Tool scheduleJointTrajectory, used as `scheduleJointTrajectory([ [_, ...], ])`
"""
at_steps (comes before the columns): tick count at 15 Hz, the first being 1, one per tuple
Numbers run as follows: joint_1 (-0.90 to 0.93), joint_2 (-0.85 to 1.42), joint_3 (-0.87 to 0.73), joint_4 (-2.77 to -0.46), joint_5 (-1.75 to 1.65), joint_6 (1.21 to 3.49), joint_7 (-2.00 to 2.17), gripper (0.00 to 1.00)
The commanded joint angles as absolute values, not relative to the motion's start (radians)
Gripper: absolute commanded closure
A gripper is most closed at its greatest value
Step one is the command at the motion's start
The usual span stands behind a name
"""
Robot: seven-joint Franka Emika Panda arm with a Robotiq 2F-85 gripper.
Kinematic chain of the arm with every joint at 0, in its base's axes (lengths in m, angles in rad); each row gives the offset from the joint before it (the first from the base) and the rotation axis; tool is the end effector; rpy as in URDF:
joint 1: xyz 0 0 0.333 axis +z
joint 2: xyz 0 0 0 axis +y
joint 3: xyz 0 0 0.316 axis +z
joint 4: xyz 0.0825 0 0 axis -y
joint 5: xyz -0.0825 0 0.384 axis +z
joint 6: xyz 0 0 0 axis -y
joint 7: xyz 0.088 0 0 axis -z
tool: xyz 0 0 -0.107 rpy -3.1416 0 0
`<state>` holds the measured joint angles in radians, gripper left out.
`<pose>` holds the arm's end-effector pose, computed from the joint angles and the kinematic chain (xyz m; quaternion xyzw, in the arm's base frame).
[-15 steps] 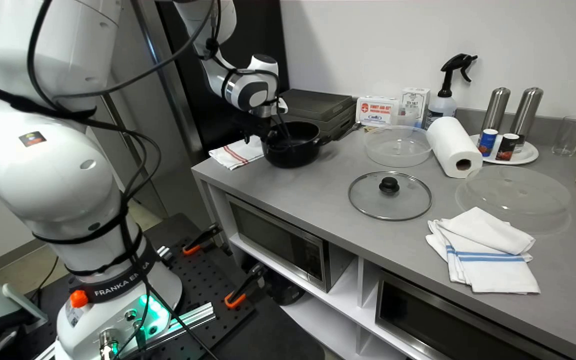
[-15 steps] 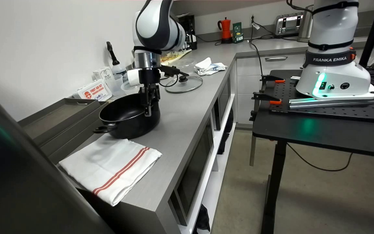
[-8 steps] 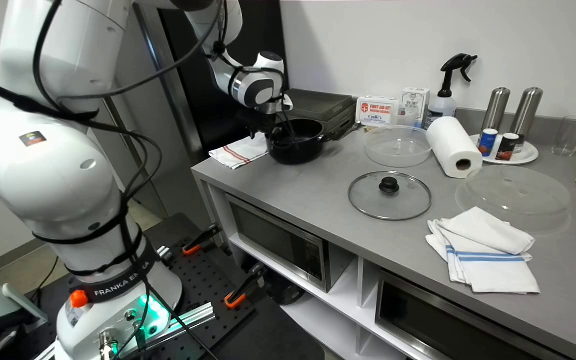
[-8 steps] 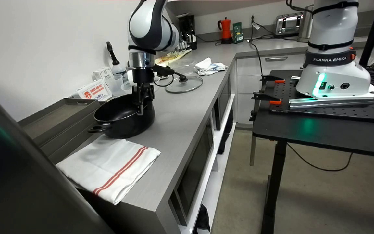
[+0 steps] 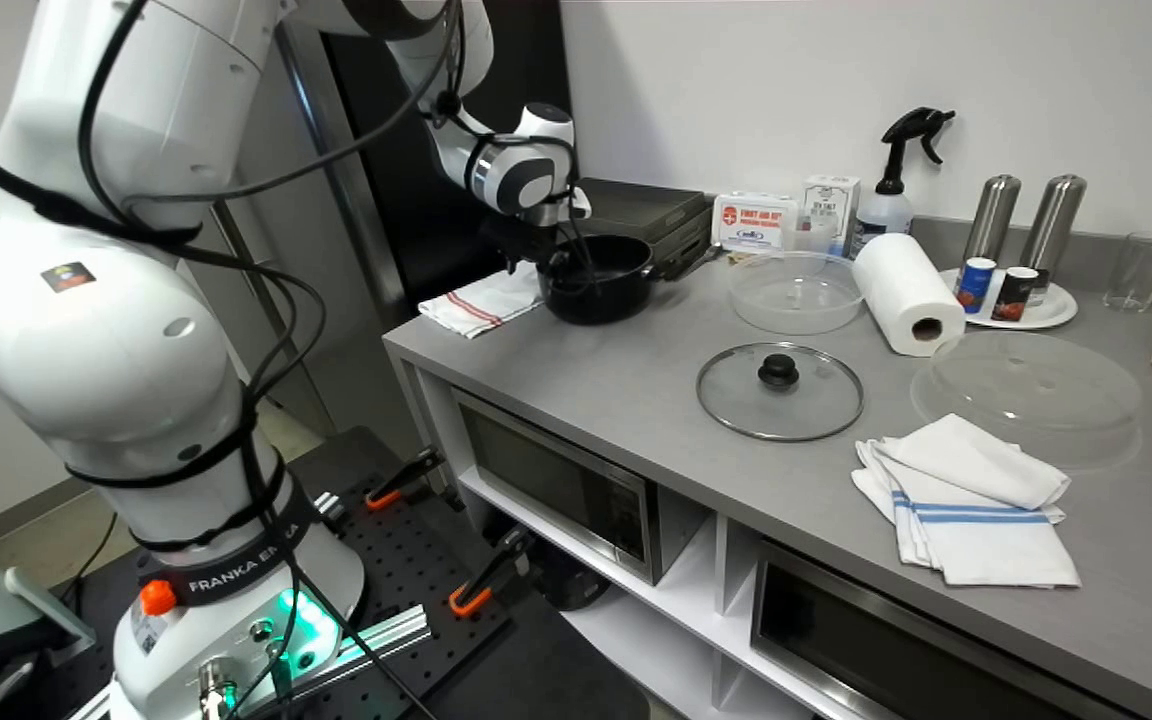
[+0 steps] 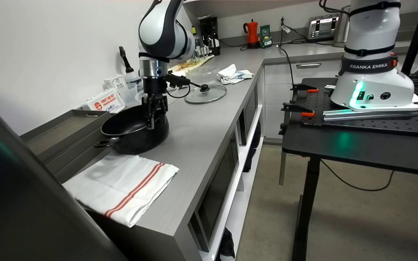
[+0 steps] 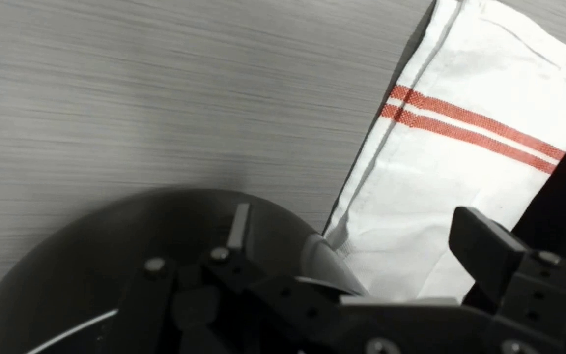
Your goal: Push the black pot backwards.
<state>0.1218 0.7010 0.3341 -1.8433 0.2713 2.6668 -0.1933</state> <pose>0.5985 0.2681 0.1743 -0.9697 -0.1586 -0.0450 0.1804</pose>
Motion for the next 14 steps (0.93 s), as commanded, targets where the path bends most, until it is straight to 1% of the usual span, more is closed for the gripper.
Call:
scheduleJointTrajectory([
  [1, 0.144, 0.733, 0.315, -1.784, 0.239, 2.652, -0.159, 0.00],
  [14, 0.135, 0.737, 0.319, -1.776, 0.243, 2.656, -0.169, 0.00],
])
